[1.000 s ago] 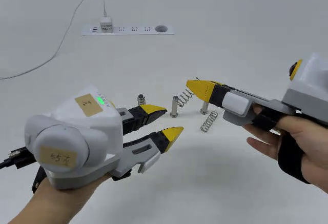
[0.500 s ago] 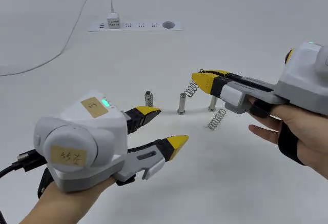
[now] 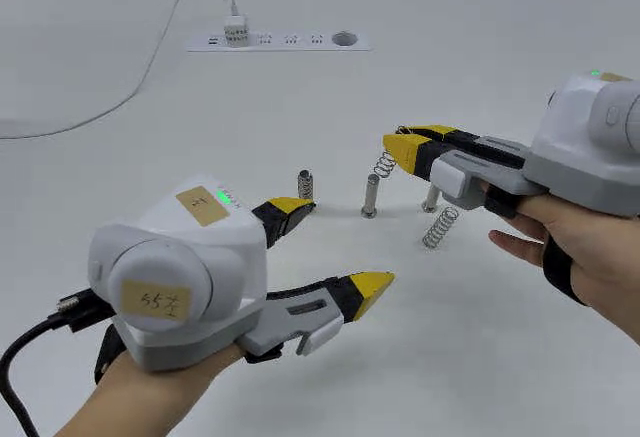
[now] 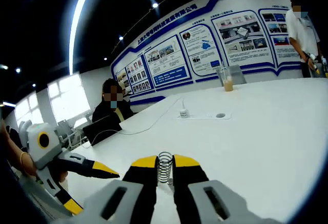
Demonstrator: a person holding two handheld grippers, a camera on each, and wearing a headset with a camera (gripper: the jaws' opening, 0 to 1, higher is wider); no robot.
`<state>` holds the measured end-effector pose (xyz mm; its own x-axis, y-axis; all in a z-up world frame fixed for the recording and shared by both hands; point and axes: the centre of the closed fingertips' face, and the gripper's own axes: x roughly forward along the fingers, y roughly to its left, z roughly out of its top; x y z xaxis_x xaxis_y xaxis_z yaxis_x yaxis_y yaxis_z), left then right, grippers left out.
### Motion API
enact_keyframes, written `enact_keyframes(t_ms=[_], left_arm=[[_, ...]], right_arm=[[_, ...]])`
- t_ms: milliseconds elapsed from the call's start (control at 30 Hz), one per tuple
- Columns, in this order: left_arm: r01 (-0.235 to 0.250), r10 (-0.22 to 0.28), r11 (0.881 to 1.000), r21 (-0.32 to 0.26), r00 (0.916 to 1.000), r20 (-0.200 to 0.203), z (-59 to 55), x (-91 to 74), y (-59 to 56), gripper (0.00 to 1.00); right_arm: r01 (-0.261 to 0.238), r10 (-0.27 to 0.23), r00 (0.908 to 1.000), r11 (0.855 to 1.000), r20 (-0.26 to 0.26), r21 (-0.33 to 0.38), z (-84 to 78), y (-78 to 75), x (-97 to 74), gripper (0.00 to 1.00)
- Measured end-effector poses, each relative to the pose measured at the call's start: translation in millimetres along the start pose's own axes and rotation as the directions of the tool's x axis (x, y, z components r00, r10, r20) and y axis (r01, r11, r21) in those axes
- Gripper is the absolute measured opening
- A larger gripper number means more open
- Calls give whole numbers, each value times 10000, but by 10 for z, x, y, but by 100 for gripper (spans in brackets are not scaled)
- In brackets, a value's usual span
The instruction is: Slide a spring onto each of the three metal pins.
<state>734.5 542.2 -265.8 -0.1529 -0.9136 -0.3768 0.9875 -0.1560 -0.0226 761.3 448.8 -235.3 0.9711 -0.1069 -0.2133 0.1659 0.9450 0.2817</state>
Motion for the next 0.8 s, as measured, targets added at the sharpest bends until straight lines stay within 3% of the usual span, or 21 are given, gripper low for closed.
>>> enact_keyframes(t_ms=[333,800], left_arm=[[-209,204,9994,-266,9996,-198,-58,-7,49,67],[-221,206,9988,-430,9992,-350,-117,-18,57,67]], right_arm=[[125,-140,9994,9989,-320,-460,-90,-31,97,12],[48,-135,9982,9894,-586,-1451,-110,25,147,12]])
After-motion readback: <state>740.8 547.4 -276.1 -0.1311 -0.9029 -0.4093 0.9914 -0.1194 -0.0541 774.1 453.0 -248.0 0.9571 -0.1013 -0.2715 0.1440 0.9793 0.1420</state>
